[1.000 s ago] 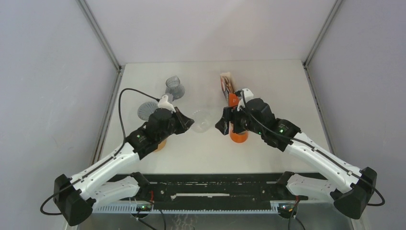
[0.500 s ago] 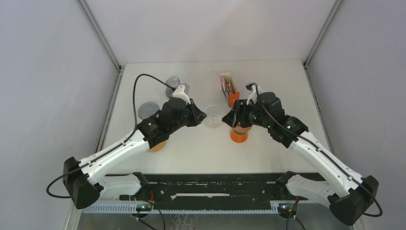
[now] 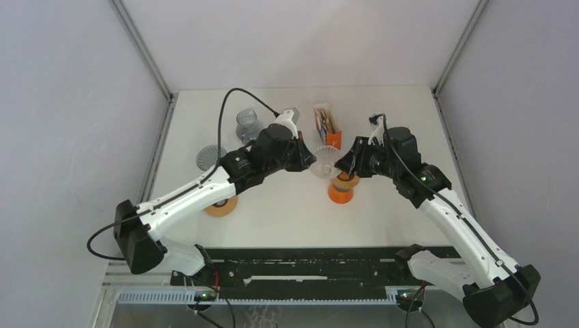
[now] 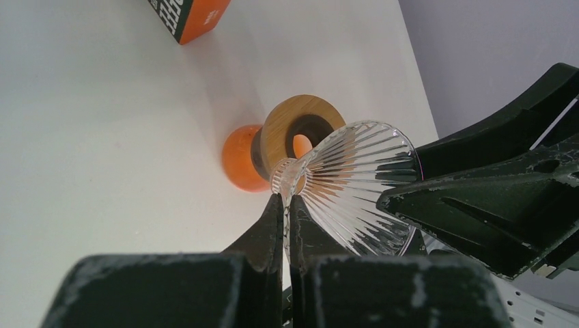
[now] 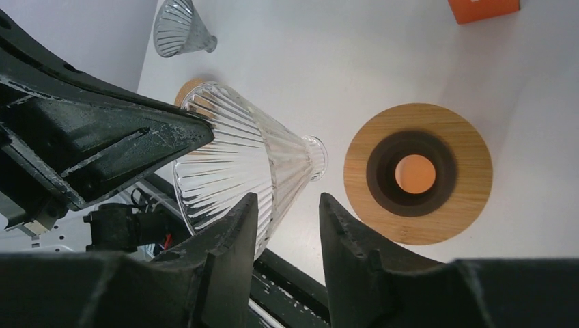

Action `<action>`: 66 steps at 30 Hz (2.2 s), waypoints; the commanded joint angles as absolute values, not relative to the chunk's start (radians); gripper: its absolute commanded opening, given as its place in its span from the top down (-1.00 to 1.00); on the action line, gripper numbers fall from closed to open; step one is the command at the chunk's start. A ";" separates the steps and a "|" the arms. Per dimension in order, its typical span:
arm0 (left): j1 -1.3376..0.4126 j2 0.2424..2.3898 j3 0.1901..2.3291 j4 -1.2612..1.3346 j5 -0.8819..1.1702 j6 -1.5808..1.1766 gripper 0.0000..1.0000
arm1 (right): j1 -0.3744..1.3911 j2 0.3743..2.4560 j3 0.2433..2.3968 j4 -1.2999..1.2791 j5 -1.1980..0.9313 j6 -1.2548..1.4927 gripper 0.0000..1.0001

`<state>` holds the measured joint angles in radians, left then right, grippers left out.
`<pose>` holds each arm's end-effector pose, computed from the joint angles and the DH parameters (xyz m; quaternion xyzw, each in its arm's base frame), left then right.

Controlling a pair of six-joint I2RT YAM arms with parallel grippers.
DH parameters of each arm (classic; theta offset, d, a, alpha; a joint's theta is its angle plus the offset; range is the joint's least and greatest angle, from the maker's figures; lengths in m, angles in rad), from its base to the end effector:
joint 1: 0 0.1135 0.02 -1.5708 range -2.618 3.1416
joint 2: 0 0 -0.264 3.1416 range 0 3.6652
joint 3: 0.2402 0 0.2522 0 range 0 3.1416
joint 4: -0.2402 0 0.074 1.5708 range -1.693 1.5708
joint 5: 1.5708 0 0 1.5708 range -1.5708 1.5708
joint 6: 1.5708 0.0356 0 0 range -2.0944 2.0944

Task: Place the coffee filter in the dripper
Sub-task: Place the coffee dripper in the dripper holder.

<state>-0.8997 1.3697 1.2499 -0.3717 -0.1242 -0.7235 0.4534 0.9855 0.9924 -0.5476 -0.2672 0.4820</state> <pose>0.1987 -0.2432 0.3509 0.0436 0.8557 -0.3354 0.3916 0.1861 0.1011 0.3395 -0.0533 0.8634 0.3236 0.3835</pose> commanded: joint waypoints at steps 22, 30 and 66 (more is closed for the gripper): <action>-0.933 1.676 1.617 -0.418 0.031 -0.676 0.99 | 0.252 0.998 1.045 -0.655 -0.320 0.430 0.95; -0.933 1.717 1.631 -0.431 0.048 -0.676 0.99 | 0.230 1.032 1.042 -0.674 -0.343 0.420 1.00; -0.932 1.874 1.654 -0.534 0.099 -0.632 0.99 | 0.289 1.200 1.067 -0.719 -0.302 0.398 1.00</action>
<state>-0.9073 1.8061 1.6367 -0.5179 -0.0132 -0.6384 0.2455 1.1725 1.0439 -0.7155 -0.2573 0.4168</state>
